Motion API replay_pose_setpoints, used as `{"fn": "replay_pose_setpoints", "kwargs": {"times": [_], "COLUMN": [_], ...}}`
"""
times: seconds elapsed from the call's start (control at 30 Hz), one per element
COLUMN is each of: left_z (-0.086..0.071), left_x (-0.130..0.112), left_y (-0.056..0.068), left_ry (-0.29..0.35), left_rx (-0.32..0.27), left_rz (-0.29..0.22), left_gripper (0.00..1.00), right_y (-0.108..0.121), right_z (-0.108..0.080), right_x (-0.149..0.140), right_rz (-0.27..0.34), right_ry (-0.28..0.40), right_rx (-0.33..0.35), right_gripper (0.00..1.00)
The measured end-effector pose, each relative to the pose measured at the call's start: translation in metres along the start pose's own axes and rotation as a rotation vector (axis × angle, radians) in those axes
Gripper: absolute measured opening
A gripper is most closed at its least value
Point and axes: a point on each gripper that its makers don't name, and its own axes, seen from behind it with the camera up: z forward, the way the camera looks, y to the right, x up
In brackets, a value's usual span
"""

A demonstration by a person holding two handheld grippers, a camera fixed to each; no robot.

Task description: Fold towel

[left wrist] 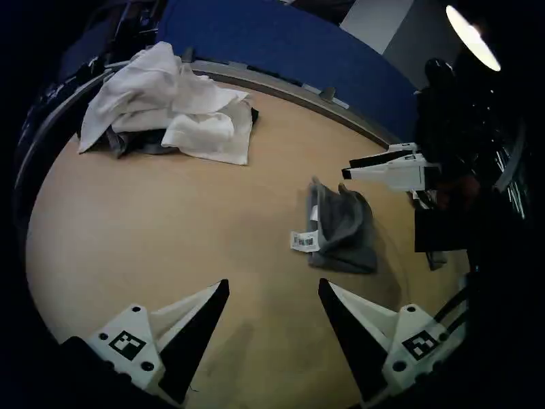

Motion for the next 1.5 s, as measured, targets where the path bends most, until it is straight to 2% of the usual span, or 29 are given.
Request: {"fn": "replay_pose_setpoints", "kwargs": {"times": [0.3,0.5,0.8,0.87,1.0,1.07,1.27,1.37,1.5], "left_z": [0.000,-0.001,-0.004,-0.004,-0.005,-0.005,-0.005,-0.006,-0.007], "left_x": [-0.001,-0.003,-0.002,-0.003,-0.003,-0.004,-0.006,-0.006,-0.004], "left_y": [0.008,0.012,0.014,0.014,0.013,0.011,0.007,0.005,0.005], "left_ry": [-0.002,-0.005,-0.004,-0.003,-0.002,-0.002,-0.001,0.001,0.002], "left_rx": [-0.011,-0.015,-0.019,-0.019,-0.020,-0.019,-0.017,-0.016,-0.016], "left_rz": [0.012,0.020,0.021,0.020,0.019,0.018,0.011,0.008,0.008], "left_gripper": [0.98,0.98,0.98,0.98,0.98,0.98,0.98,0.98,0.98], "right_y": [-0.009,-0.010,-0.015,-0.016,-0.017,-0.017,-0.021,-0.023,-0.024], "right_z": [-0.014,-0.018,-0.016,-0.015,-0.011,-0.008,-0.005,-0.005,-0.005], "right_x": [-0.036,-0.038,-0.039,-0.040,-0.043,-0.045,-0.050,-0.049,-0.048], "right_rz": [0.025,0.041,0.031,0.024,0.009,0.003,0.003,0.003,-0.005], "right_ry": [-0.007,-0.002,-0.007,-0.015,-0.031,-0.043,-0.062,-0.064,-0.064], "right_rx": [-0.010,-0.010,-0.005,-0.005,-0.015,-0.018,-0.009,-0.003,-0.002], "right_gripper": [0.62,0.62,0.61,0.58,0.35,0.28,0.24,0.14,0.09]}}
